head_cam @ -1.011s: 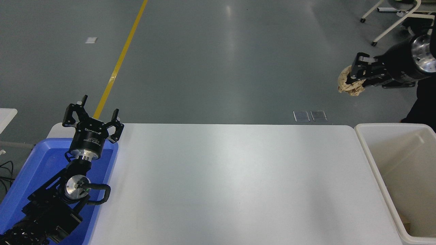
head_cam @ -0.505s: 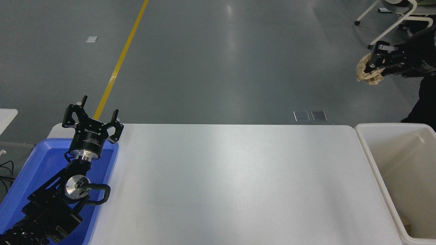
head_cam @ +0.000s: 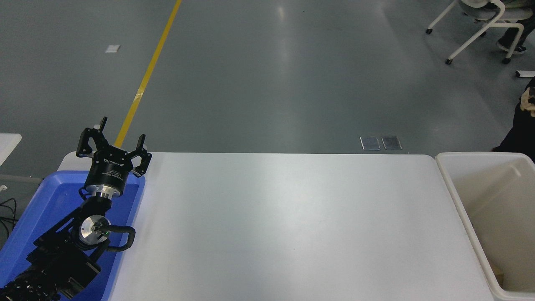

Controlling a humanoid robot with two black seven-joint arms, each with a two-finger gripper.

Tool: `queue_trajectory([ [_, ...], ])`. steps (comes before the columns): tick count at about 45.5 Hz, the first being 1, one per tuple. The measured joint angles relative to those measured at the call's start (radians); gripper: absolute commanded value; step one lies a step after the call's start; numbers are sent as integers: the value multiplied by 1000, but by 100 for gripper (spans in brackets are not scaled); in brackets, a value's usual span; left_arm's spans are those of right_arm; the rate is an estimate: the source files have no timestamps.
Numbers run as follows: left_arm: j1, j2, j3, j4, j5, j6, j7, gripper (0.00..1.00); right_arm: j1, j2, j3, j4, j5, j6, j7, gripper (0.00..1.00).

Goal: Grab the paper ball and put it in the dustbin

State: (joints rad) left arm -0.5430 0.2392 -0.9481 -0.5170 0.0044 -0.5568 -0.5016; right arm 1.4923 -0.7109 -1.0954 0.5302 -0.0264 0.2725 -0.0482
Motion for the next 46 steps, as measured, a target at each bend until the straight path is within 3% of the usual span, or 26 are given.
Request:
queue_trajectory([
  [27,0,0,0,0,0,0,0,98,-602,108,329,-205,103,-388,0,0],
  [46,0,0,0,0,0,0,0,98,-791,252,435,-264,111,-513,1,0],
])
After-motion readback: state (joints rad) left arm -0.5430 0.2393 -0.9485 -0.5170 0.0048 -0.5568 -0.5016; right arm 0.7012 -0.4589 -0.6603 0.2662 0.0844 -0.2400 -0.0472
